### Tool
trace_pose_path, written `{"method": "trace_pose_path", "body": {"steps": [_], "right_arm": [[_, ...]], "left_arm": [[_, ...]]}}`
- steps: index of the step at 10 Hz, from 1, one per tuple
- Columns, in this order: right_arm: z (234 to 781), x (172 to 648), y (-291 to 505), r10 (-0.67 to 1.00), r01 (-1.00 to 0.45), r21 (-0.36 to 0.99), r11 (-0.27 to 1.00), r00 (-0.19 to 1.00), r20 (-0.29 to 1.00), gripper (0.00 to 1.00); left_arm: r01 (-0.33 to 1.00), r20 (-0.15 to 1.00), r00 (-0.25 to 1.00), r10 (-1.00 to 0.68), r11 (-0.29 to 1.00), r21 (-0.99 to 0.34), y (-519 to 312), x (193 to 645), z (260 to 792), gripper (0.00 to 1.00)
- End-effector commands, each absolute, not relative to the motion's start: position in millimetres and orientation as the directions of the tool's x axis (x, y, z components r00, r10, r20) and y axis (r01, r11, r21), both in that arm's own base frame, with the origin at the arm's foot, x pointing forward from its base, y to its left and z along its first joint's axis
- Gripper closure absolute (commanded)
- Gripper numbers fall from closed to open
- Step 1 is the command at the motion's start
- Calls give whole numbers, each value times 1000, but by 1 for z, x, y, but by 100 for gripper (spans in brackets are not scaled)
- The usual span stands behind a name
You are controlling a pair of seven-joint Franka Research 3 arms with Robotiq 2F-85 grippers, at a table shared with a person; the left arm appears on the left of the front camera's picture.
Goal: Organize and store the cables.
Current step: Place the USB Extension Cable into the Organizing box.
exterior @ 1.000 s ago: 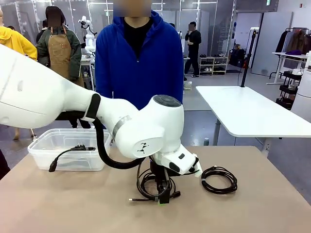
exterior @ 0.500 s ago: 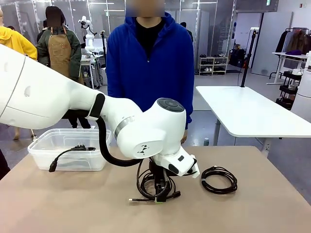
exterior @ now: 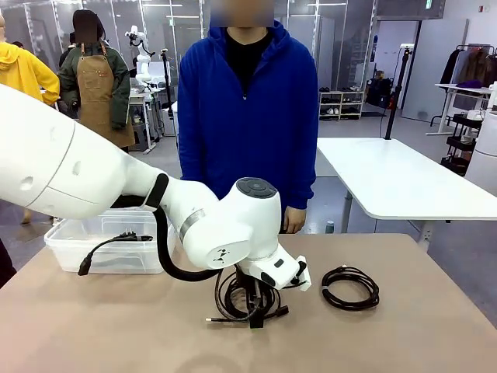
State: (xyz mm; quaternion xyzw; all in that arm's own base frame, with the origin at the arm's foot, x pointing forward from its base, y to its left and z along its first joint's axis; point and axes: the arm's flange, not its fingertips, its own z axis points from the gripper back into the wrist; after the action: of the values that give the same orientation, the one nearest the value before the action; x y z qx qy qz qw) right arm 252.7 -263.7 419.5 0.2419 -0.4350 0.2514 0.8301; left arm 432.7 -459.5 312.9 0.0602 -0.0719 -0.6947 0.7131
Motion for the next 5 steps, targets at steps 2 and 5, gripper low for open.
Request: {"method": "trace_pose_path", "body": {"steps": [2, 5], "right_arm": [[419, 254, -266, 211, -637, 168, 752, 474, 855, 0], [419, 254, -266, 211, -637, 168, 752, 474, 855, 0]], "left_arm": [[990, 4, 21, -1000, 22, 139, -459, 434, 315, 0], [993, 27, 28, -999, 31, 112, -457, 431, 316, 59]]}}
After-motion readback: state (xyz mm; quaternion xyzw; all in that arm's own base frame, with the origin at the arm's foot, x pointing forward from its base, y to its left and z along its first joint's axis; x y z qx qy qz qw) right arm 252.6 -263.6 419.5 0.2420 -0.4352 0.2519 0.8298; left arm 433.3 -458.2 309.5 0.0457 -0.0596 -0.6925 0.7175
